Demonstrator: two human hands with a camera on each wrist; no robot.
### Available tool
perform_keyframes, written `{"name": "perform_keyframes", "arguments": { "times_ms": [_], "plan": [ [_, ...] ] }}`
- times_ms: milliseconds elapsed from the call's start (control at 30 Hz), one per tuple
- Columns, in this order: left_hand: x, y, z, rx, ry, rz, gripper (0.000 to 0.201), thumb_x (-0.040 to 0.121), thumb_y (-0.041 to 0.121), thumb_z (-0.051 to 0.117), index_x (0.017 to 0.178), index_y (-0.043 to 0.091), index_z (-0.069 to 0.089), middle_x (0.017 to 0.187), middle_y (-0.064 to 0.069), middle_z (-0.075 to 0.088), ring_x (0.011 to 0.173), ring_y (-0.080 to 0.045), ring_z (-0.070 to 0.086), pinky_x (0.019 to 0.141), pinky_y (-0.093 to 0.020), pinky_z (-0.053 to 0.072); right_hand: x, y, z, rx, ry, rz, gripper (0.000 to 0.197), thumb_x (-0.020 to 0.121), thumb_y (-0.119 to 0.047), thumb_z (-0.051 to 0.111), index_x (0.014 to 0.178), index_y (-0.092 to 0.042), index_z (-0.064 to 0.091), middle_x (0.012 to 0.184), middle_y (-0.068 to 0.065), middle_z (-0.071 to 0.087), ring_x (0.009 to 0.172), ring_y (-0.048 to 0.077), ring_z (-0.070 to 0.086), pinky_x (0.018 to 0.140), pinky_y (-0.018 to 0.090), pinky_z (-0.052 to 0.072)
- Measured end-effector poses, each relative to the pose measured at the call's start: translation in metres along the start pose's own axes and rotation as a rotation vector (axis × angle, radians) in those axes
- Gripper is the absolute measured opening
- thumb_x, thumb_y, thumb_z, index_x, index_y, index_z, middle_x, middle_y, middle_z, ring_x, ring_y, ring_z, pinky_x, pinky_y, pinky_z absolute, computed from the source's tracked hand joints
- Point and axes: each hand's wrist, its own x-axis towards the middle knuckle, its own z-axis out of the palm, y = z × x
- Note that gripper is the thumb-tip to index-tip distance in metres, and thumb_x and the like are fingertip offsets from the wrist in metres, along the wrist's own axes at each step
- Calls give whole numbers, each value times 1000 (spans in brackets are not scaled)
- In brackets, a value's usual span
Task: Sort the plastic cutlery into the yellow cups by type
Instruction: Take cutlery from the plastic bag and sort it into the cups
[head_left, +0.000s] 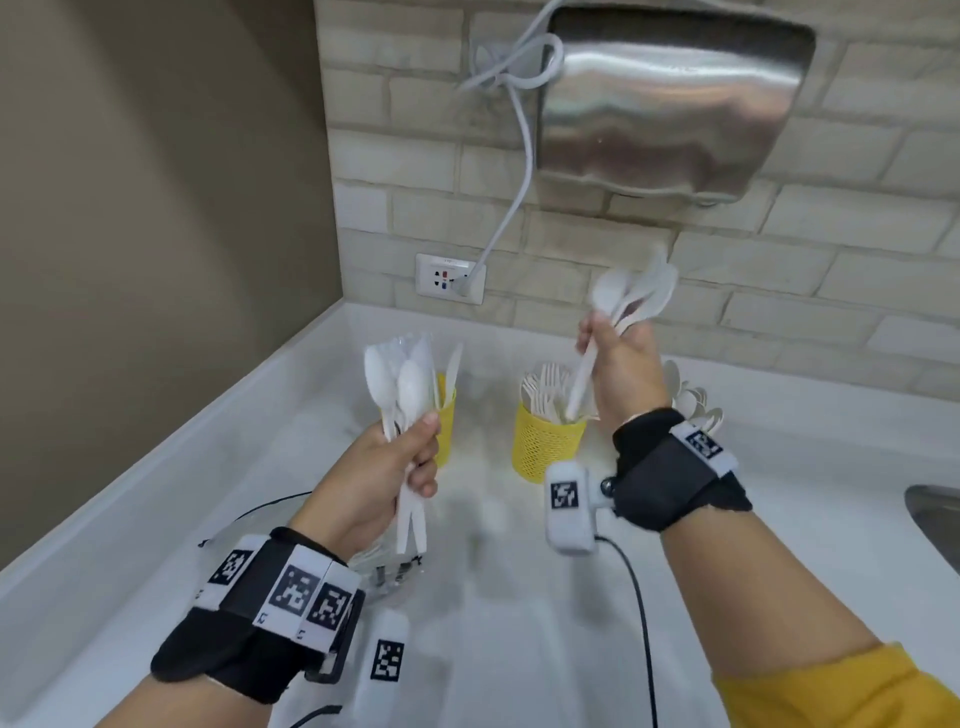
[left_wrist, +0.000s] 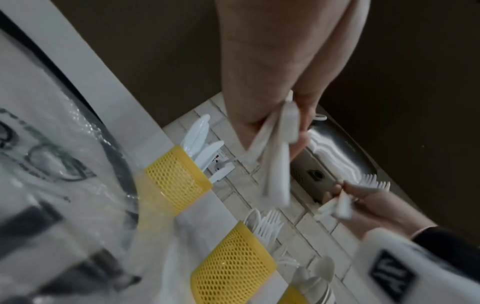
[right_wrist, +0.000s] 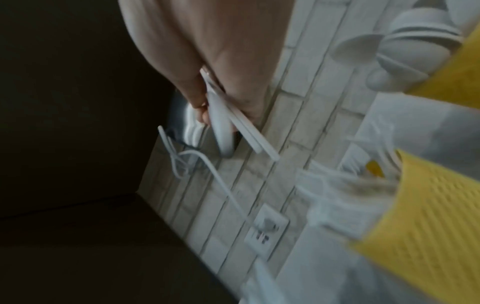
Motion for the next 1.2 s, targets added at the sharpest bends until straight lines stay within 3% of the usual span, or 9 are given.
{"name": "perform_keyframes", "arguments": {
  "times_ms": [133, 200, 367, 600, 733, 867, 967, 1100, 1200],
  "plan": [
    [2, 1, 2, -22, -15, 28, 26, 96, 19, 44, 70, 15, 43, 51, 8, 34, 41, -7, 30, 44, -18, 37, 28, 13, -9, -105, 100, -197, 13, 92, 2, 42, 99, -7, 47, 76, 0, 56, 64, -9, 56, 73, 5, 41],
    [3, 1, 3, -27, -26, 41, 26, 96, 18, 44, 70, 15, 43, 51, 8, 33, 42, -7, 30, 45, -19, 37, 36, 29, -7, -162, 104, -195, 11, 90, 3, 46, 100, 1, 51, 78, 0, 58, 68, -10, 56, 77, 10, 42],
    [5, 3, 6, -3, -40, 46, 25, 95, 18, 45, 71, 14, 43, 53, 6, 34, 43, -8, 31, 46, -19, 38, 36, 67, -4, -171, 20, -13, 38, 76, -3, 67, 104, -20, 47, 83, 5, 50, 76, 17, 52, 80, 36, 46],
    [13, -3, 10, 22, -59, 3, 20, 95, 17, 46, 76, 13, 44, 58, 3, 35, 45, -8, 33, 48, -20, 39, 45, 80, -3, -501, -52, -98, 16, 90, -5, 45, 100, -18, 48, 78, 2, 50, 75, 25, 50, 70, 27, 38],
    [15, -7, 16, 35, -79, 4, 19, 96, 15, 44, 77, 13, 44, 64, 1, 36, 47, -8, 34, 51, -20, 40, 52, 80, -2, -957, -191, -39, 44, 95, -25, 24, 109, 4, 54, 110, 20, 54, 110, 35, 44, 88, 31, 28],
    [14, -7, 19, 54, -109, 7, 18, 96, 16, 44, 79, 12, 43, 67, 0, 39, 47, -9, 35, 53, -21, 41, 52, 76, -15, -1349, -302, 31, 44, 96, -27, 27, 122, -9, 58, 147, 8, 34, 140, 29, 18, 113, 43, 14],
    [13, -8, 21, 72, -121, -3, 18, 96, 17, 44, 79, 12, 44, 66, 1, 41, 46, -8, 36, 53, -21, 42, 43, 64, -22, -1237, -363, 145, 40, 96, -25, 31, 127, -18, 55, 153, 7, 24, 142, 27, 11, 114, 43, 11],
    [15, -9, 29, 81, -118, -8, 21, 95, 14, 47, 75, 11, 42, 63, 0, 40, 42, -7, 38, 49, -22, 43, 21, 29, -13, -881, -174, -128, 31, 94, -28, 42, 111, -12, 64, 125, 14, 48, 124, 28, 38, 95, 25, 27],
    [17, -6, 40, 178, -130, 46, 11, 90, 7, 56, 82, 8, 48, 55, 1, 43, 37, -8, 41, 46, -24, 46, -17, -3, 1, -545, -602, 122, 40, 87, -36, 58, 123, -19, 52, 107, 5, 57, 105, 17, 56, 80, 23, 40]
  ]
}}
